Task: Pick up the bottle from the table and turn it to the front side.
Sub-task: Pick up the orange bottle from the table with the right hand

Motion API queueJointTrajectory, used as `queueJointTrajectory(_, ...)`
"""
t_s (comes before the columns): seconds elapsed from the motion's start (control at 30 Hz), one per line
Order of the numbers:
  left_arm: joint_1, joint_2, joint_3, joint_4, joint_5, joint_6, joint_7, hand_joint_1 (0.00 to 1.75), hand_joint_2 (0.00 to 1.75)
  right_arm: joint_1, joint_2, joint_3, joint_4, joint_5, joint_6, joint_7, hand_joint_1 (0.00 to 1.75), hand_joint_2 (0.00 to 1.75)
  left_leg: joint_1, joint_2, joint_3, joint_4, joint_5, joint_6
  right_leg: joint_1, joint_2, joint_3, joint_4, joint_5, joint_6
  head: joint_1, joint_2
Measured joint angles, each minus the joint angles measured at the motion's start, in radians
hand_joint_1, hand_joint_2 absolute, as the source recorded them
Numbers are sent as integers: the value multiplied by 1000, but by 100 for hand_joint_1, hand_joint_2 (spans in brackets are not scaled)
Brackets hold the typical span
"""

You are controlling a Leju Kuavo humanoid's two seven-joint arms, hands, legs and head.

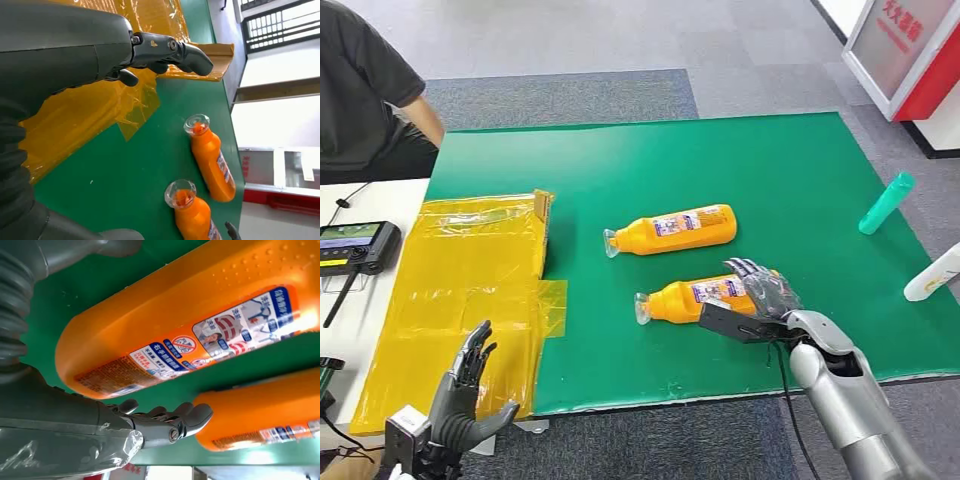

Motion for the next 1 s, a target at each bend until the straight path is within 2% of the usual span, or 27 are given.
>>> queueJointTrajectory(0.3, -2, 3, 0, 12, 1, 4, -1, 0, 175, -89, -28, 87, 108, 6, 55, 7, 0, 175, 0, 0, 0, 0, 0, 0, 0, 0, 0, 0, 0, 0, 0, 0)
queueJointTrajectory(0.5, -18, 3, -5, 13, 23, 24, -5, 0, 175, -190, -72, 164, 144, 12, 143, 41, 0, 175, -1, 0, 0, 0, 1, 1, -1, 0, 0, 0, 1, 1, 0, 0)
queueJointTrajectory(0.77, -5, 7, -6, 17, 0, 28, -1, 0, 175, -188, -83, 206, 169, -5, 77, 32, 0, 175, -1, 0, -1, 0, 1, 1, -1, 0, 0, -1, 1, 2, 0, 0)
queueJointTrajectory(0.9, -4, 8, -6, 17, 2, 22, -3, 0, 175, -198, -85, 221, 189, -18, 87, 36, 0, 175, -1, 0, -1, 0, 1, 2, -1, 0, 0, -1, 1, 2, 0, 0)
queueJointTrajectory(1.0, -10, 7, -6, 17, 21, 29, -5, 0, 175, -236, -102, 247, 198, -40, 132, 50, 0, 175, -2, 0, -1, 0, 1, 2, -2, 0, 0, -1, 2, 3, 0, 0)
